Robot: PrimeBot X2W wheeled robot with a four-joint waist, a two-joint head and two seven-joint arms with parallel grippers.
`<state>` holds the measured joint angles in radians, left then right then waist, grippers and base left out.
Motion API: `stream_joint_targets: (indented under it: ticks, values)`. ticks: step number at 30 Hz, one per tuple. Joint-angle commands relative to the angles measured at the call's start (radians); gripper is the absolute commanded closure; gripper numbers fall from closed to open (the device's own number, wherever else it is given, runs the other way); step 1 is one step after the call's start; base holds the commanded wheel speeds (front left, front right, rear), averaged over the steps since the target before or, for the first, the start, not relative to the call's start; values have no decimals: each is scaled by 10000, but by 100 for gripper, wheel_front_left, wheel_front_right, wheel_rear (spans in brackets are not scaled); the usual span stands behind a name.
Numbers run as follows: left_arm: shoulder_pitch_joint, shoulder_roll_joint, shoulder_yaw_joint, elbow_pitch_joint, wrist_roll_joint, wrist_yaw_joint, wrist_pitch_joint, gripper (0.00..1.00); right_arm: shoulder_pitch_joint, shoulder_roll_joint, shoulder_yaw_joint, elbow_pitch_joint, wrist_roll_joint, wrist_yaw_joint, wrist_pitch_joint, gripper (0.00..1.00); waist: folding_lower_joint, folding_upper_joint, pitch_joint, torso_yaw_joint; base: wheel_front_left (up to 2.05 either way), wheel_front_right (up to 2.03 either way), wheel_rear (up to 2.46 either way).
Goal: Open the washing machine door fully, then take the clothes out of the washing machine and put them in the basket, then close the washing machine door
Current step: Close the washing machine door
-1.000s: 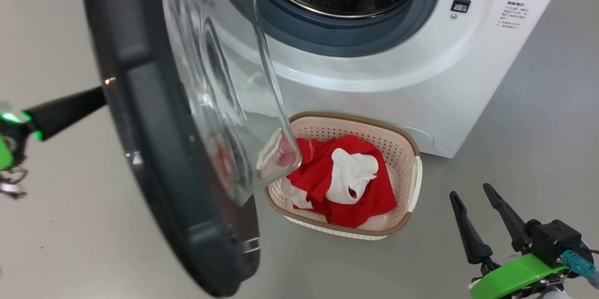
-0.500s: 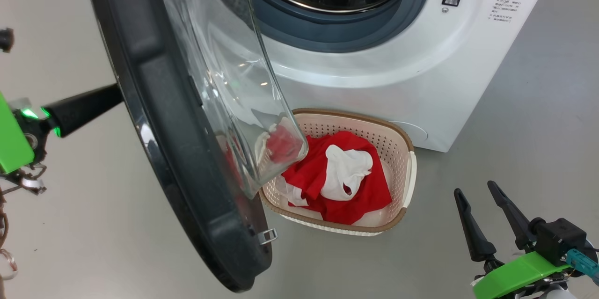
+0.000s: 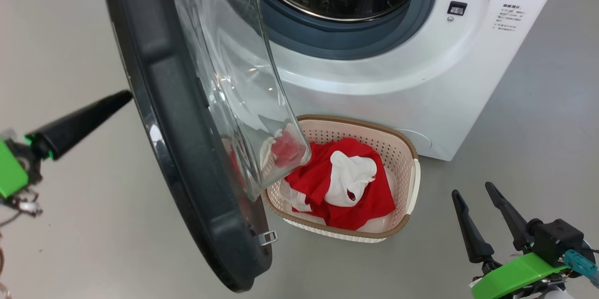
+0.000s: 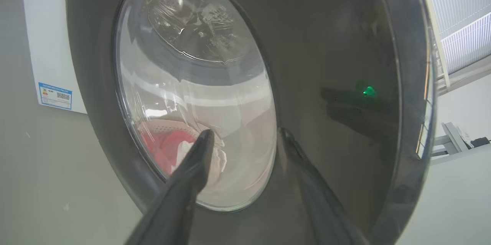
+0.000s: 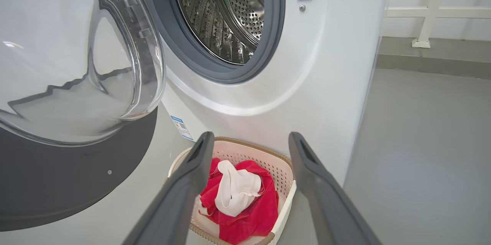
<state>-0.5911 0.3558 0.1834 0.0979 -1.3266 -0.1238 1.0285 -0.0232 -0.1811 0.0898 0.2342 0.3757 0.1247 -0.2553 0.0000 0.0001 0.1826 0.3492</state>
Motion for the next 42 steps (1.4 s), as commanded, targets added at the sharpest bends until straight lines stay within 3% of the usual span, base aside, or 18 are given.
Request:
stream_joint_targets:
  ticks: [1,21,42]
  values:
    - [238,633,490,-163,160,-68,-233,0,-19,-70,262,-203,-4,60,-65,0,0,-1,-65,6,0,0,0]
    - [2816,583,124,728,539,-68,-3602,0,212,-174,339,-206,-4,60,-65,0,0,-1,-239,-25,0,0,0]
    - [3717,226,-2287,3220,931,-69,-8697,0,65,-245,348,-210,-3,60,-65,0,0,-1,-10,-58,0,0,0]
